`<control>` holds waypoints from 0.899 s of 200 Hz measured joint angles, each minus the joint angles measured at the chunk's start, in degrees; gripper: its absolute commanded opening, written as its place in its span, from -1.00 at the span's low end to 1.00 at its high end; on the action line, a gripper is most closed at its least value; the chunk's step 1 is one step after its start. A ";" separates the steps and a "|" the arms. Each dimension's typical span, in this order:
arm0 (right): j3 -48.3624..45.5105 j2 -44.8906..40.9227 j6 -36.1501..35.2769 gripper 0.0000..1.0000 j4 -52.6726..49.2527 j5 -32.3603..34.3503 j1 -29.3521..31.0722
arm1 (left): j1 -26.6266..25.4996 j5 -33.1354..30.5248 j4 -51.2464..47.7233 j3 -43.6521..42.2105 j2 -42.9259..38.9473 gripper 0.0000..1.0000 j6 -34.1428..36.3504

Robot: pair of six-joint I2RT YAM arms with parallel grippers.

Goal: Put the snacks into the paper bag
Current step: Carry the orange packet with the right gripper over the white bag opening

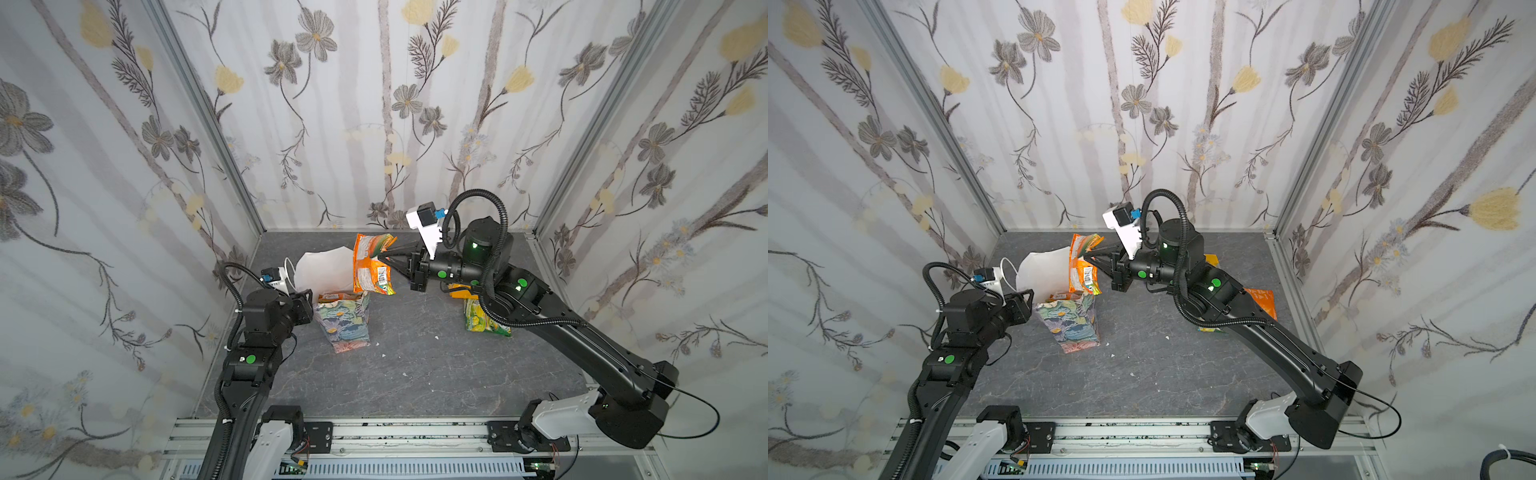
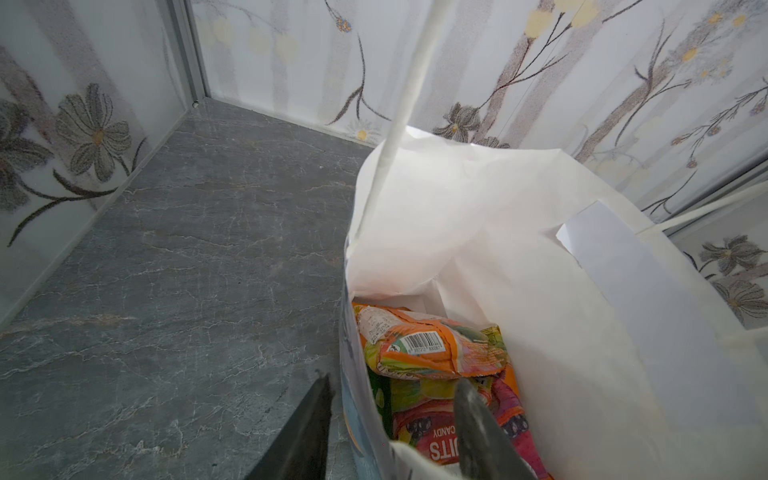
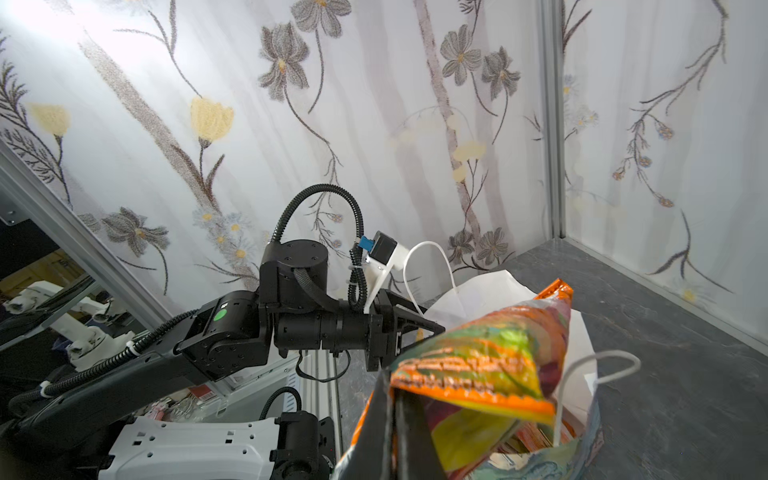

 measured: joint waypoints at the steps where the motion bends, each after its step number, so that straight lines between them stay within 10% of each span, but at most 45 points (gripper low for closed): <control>1: 0.13 0.13 -0.04 -1.00 0.00 -0.04 0.04 | 0.00 0.00 0.00 0.00 -0.02 -0.06 0.00; 89: 25.99 22.77 -5.29 -1.00 -15.63 -1.57 2.08 | 0.11 -0.04 -0.07 -0.42 -1.22 -0.05 0.02; 180: 32.89 30.49 -9.46 -1.00 -22.10 1.77 2.27 | 0.11 -0.04 -0.07 -0.48 -1.22 -0.05 0.02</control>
